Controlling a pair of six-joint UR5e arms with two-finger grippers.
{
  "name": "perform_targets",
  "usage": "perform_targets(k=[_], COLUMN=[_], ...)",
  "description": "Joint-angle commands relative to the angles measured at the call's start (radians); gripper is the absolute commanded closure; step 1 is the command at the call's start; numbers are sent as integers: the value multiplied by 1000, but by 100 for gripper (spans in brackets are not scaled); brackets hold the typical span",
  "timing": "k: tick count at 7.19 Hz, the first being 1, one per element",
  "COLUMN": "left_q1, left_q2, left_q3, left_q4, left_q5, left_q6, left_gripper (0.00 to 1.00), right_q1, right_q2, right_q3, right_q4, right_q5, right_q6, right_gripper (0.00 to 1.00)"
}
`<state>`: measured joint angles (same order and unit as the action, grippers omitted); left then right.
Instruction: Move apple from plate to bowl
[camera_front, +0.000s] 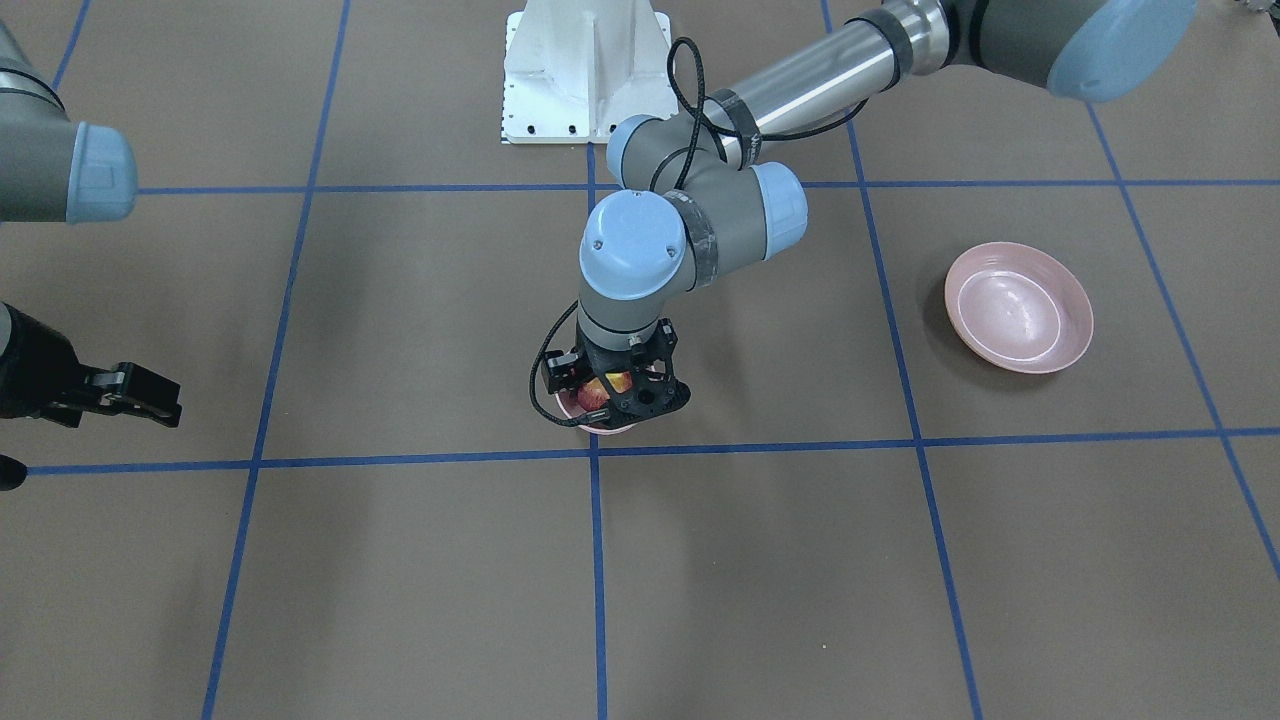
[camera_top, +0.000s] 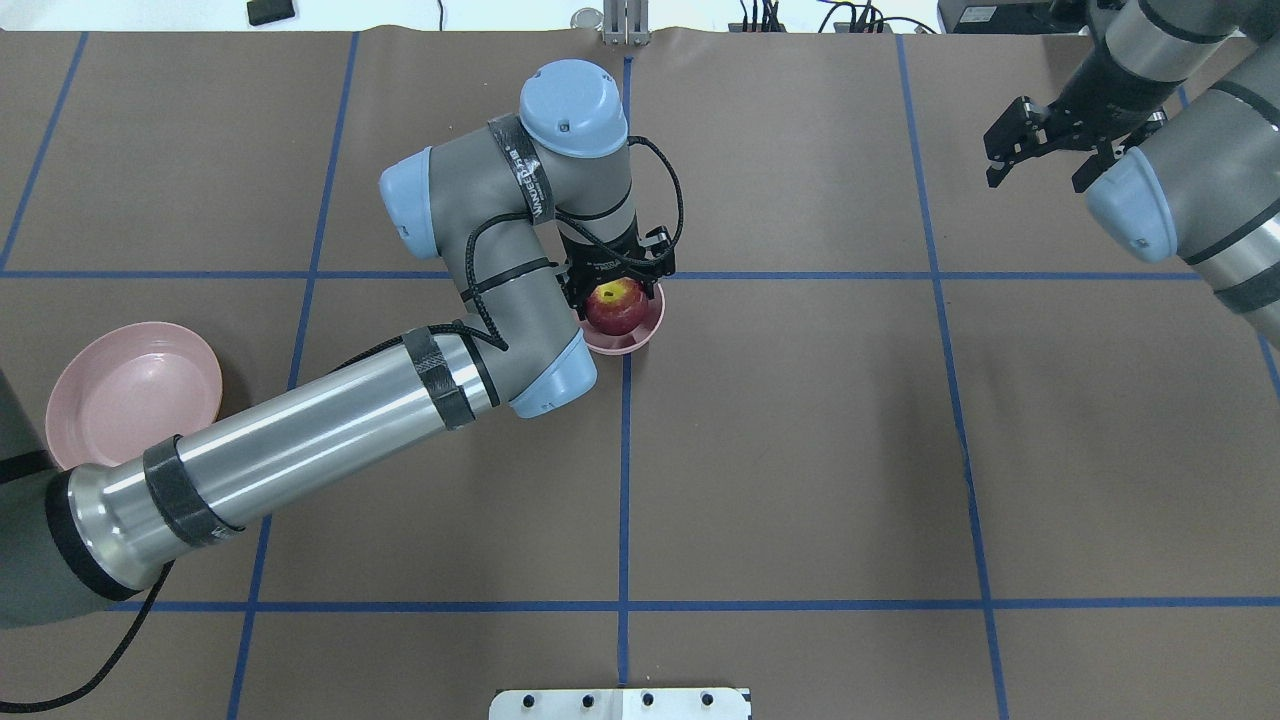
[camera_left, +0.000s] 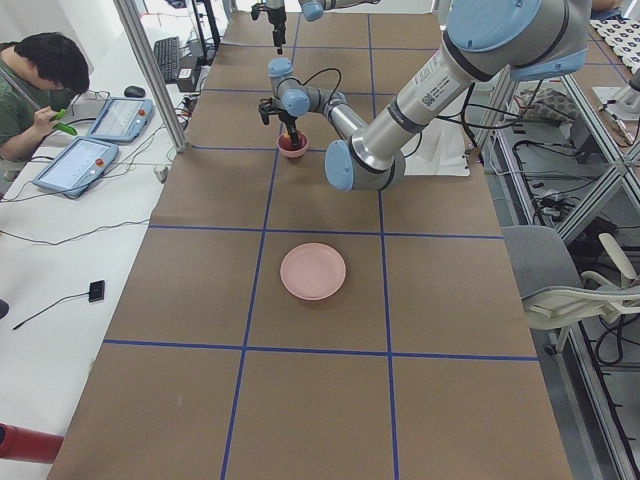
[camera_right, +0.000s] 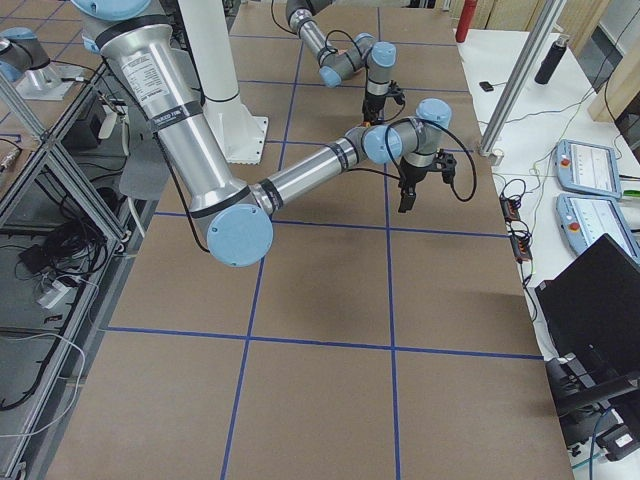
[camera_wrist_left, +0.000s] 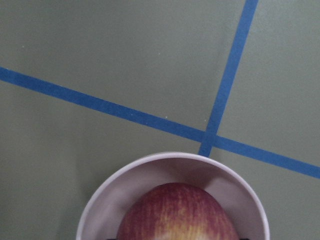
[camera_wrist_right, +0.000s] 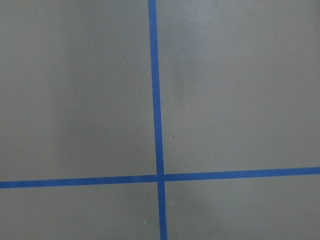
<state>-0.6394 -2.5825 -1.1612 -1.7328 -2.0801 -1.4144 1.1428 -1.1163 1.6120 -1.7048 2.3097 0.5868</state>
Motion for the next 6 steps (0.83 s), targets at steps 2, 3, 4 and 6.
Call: perform_targets(k=[2, 3, 4, 6], left_q1=[-37, -72, -115, -189], left_q2=[100, 180, 240, 376], left_q3=[-154, -275, -398, -695], left_q4=[18, 56, 164, 386], left_q5=[-3, -8, -8, -6], left_q6=[61, 166, 267, 467], left_gripper=[1, 1, 1, 1], right_q1=[95, 148, 202, 285], right_q2=[-98, -149, -205, -270], right_q3=[2, 2, -3, -39], right_q4=[-4, -7, -7, -7], right_q5=[-6, -12, -41, -102], right_q6=[-195, -300, -415, -562], right_gripper=[0, 0, 0, 0])
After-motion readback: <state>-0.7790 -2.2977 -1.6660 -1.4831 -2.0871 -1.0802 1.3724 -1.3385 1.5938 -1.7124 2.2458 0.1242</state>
